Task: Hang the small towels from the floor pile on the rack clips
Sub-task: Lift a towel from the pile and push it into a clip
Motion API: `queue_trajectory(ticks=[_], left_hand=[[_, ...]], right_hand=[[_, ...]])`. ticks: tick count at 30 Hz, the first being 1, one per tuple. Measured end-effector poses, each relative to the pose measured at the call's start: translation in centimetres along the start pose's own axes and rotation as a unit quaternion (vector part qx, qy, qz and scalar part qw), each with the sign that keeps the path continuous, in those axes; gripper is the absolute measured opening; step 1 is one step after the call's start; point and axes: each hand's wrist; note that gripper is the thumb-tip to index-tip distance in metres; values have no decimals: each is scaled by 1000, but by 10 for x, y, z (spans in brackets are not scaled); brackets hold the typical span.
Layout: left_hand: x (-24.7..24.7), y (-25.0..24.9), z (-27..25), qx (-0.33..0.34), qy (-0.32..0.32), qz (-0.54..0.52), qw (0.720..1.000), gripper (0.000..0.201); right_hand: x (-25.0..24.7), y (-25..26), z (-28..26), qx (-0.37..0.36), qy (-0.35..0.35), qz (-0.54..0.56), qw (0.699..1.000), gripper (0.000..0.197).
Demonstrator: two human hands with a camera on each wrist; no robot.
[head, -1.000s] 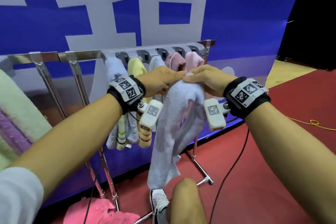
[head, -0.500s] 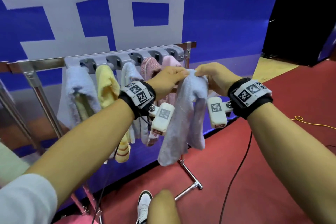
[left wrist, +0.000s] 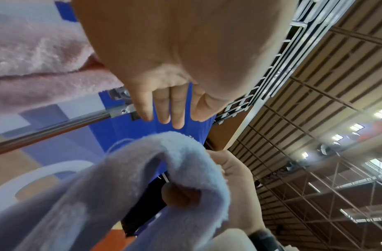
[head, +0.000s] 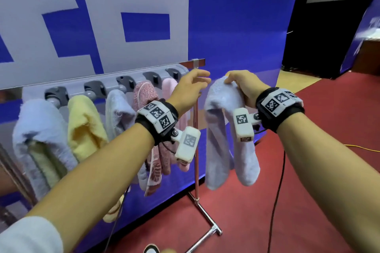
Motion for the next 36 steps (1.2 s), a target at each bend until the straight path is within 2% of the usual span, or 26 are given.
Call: queue_trajectory(ticks=[3,6,8,12,18,21,24,26,29,32,36], left_hand=[[-11,2,12,64,-33,37,997,31],[-33,-2,24,108,-75,59,990,30],[-48,-3,31,122,-82,94,985,27],[-63,14,42,105,-38,176,978,20],[-68,33,54,40,35,232,971,45],[-65,44,55,20,78,257,963,44],[-63,51,54,16,91,280,956,56],[-62,52,55,6,86,281,956,60],[-59,52,55,1,91,288,953,62],[-57,51,54,-8,91,280,956,62],[-57,49,50,-12,96,260,961,55]], right_hand=[[3,11,22,-14,4,-36,999,25],[14,23,42,-29,23,-59,998,9],[25,30,54,-33,37,-76,996,7],[47,43,81,-41,81,-92,992,8],[66,67,119,-30,119,-66,990,4],[65,59,146,-8,98,-55,994,19],[67,37,162,19,103,-8,994,15],[65,20,167,21,80,-7,997,14],[62,-2,176,-11,30,-22,999,15],[62,-10,172,-67,-75,-24,995,19],[64,-5,148,-139,-85,23,986,26]])
Point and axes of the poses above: each hand's wrist, its own z-axis towards the middle knuckle, its own x-axis out of the palm, y = z × x, and after that the axes turned 15 degrees about x, right-handed
